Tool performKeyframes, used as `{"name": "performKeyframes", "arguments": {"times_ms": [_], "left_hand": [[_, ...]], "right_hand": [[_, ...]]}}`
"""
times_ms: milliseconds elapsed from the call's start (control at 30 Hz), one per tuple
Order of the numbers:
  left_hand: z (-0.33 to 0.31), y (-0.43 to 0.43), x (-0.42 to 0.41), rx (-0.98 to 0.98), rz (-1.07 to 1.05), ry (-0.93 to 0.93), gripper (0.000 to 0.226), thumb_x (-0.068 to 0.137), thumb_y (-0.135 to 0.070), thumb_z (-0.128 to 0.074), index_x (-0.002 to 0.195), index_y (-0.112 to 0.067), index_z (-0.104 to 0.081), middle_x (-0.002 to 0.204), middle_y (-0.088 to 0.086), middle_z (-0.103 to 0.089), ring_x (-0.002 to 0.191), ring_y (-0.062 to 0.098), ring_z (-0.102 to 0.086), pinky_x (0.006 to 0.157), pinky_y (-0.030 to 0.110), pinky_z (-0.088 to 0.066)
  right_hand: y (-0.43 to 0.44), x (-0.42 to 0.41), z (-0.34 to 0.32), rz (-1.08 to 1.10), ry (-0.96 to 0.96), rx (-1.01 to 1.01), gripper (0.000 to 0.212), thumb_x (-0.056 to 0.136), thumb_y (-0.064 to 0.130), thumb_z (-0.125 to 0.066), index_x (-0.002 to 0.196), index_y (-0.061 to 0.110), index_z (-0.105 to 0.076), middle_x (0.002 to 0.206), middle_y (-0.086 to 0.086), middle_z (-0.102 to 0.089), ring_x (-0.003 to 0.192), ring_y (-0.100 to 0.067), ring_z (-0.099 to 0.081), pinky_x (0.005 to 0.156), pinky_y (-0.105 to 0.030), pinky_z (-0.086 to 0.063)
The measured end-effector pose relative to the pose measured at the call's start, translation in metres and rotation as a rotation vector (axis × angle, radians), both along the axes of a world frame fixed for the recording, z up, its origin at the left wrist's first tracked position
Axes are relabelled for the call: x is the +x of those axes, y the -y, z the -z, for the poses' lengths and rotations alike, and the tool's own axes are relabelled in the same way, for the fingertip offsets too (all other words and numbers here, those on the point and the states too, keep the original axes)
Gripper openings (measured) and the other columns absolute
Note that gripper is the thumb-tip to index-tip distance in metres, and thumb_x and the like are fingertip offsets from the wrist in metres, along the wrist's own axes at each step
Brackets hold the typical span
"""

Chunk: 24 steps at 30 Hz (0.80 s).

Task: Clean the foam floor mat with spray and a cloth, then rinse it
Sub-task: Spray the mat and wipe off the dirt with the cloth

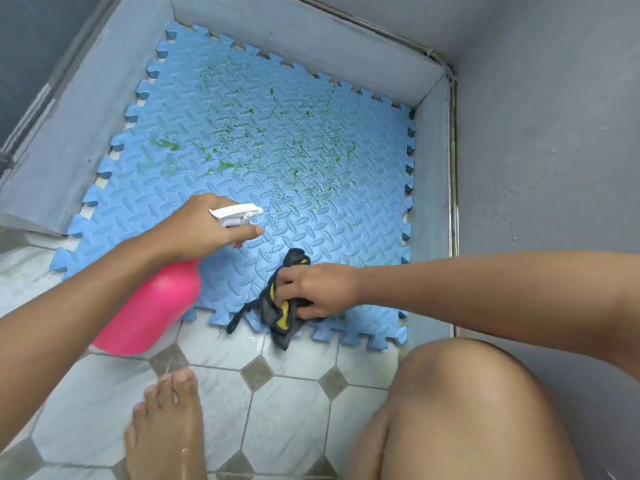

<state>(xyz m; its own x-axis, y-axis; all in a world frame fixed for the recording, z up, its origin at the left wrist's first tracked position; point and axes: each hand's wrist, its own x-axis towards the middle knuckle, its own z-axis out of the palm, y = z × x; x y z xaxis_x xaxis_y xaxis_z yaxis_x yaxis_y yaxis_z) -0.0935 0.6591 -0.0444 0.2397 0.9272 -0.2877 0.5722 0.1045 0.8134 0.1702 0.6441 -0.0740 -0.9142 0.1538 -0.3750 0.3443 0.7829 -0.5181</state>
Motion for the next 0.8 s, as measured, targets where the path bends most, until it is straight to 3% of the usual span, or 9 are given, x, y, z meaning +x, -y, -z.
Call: {"name": "performKeyframes", "arguments": {"times_ms": [100,200,333,400,467,533,633,700,800], "left_hand": [[0.002,0.002,-0.006,-0.012,-0.044,0.033,0.055,0.067,-0.068,-0.07,0.07,-0.014,-0.073,0.069,0.002,-0.074,0.058,0.007,-0.057,0.067,0.031,-0.045],[-0.002,0.001,-0.005,0.008,-0.061,0.003,0.045,0.077,-0.058,-0.078,0.069,-0.013,-0.073,0.068,0.0,-0.074,0.056,0.0,-0.056,0.067,0.031,-0.044],[-0.001,-0.001,0.0,0.009,-0.019,-0.022,0.036,0.087,-0.04,-0.081,0.068,-0.012,-0.071,0.067,0.003,-0.073,0.054,0.003,-0.055,0.064,0.03,-0.043],[0.0,-0.001,0.005,0.006,0.011,-0.045,0.036,0.087,-0.04,-0.081,0.066,-0.013,-0.07,0.065,0.002,-0.072,0.053,0.003,-0.055,0.062,0.029,-0.042],[0.001,-0.002,0.006,0.0,0.02,-0.061,0.036,0.087,-0.04,-0.081,0.066,-0.013,-0.07,0.064,0.001,-0.072,0.053,0.001,-0.055,0.063,0.029,-0.043],[0.003,-0.003,0.005,-0.006,0.024,-0.068,0.037,0.087,-0.043,-0.081,0.066,-0.014,-0.071,0.065,0.0,-0.072,0.055,0.002,-0.057,0.065,0.03,-0.044],[0.002,-0.002,0.001,-0.002,0.011,-0.068,0.036,0.087,-0.044,-0.08,0.069,-0.014,-0.072,0.069,0.001,-0.073,0.058,0.008,-0.057,0.066,0.03,-0.044],[0.0,-0.001,0.0,0.006,-0.005,-0.068,0.035,0.087,-0.044,-0.08,0.07,-0.014,-0.073,0.069,0.002,-0.073,0.056,0.006,-0.055,0.063,0.028,-0.043],[-0.002,-0.003,0.0,0.006,-0.028,-0.073,0.035,0.087,-0.043,-0.08,0.07,-0.014,-0.072,0.069,0.0,-0.073,0.054,0.001,-0.056,0.059,0.017,-0.041]], "right_hand": [[-0.059,0.039,0.004,0.504,0.035,0.198,0.034,0.087,0.021,-0.064,0.121,0.019,-0.059,0.118,-0.007,-0.051,0.106,-0.028,-0.057,0.088,-0.038,-0.05],[-0.092,0.084,0.003,0.896,0.195,0.377,0.041,0.093,0.021,-0.061,0.133,0.018,-0.053,0.125,-0.012,-0.048,0.113,-0.034,-0.055,0.094,-0.038,-0.045],[-0.041,0.08,0.007,0.517,0.091,0.366,0.034,0.095,0.019,-0.059,0.129,0.017,-0.056,0.125,-0.012,-0.047,0.115,-0.033,-0.049,0.095,-0.042,-0.047],[-0.007,0.068,0.005,0.138,0.0,0.244,0.026,0.093,0.023,-0.06,0.119,0.02,-0.058,0.118,-0.009,-0.047,0.108,-0.031,-0.05,0.082,-0.04,-0.051],[0.013,0.068,-0.001,-0.276,0.009,0.157,0.02,0.091,0.025,-0.063,0.11,0.019,-0.061,0.109,-0.011,-0.05,0.097,-0.03,-0.052,0.058,-0.035,-0.045],[0.014,0.079,-0.008,-0.435,0.111,0.111,0.024,0.089,0.027,-0.066,0.112,0.02,-0.063,0.106,-0.011,-0.049,0.095,-0.03,-0.052,0.051,-0.031,-0.034],[-0.009,0.095,-0.018,-0.415,0.252,0.104,0.031,0.086,0.026,-0.066,0.116,0.019,-0.061,0.106,-0.011,-0.046,0.093,-0.031,-0.052,0.053,-0.038,-0.047],[-0.034,0.104,-0.025,-0.363,0.343,0.142,0.033,0.085,0.027,-0.066,0.117,0.019,-0.06,0.108,-0.011,-0.048,0.093,-0.031,-0.055,0.061,-0.036,-0.046],[-0.074,0.121,-0.027,0.117,0.37,0.285,0.041,0.087,0.022,-0.066,0.127,0.022,-0.058,0.114,-0.009,-0.052,0.098,-0.028,-0.058,0.072,-0.03,-0.041]]}}
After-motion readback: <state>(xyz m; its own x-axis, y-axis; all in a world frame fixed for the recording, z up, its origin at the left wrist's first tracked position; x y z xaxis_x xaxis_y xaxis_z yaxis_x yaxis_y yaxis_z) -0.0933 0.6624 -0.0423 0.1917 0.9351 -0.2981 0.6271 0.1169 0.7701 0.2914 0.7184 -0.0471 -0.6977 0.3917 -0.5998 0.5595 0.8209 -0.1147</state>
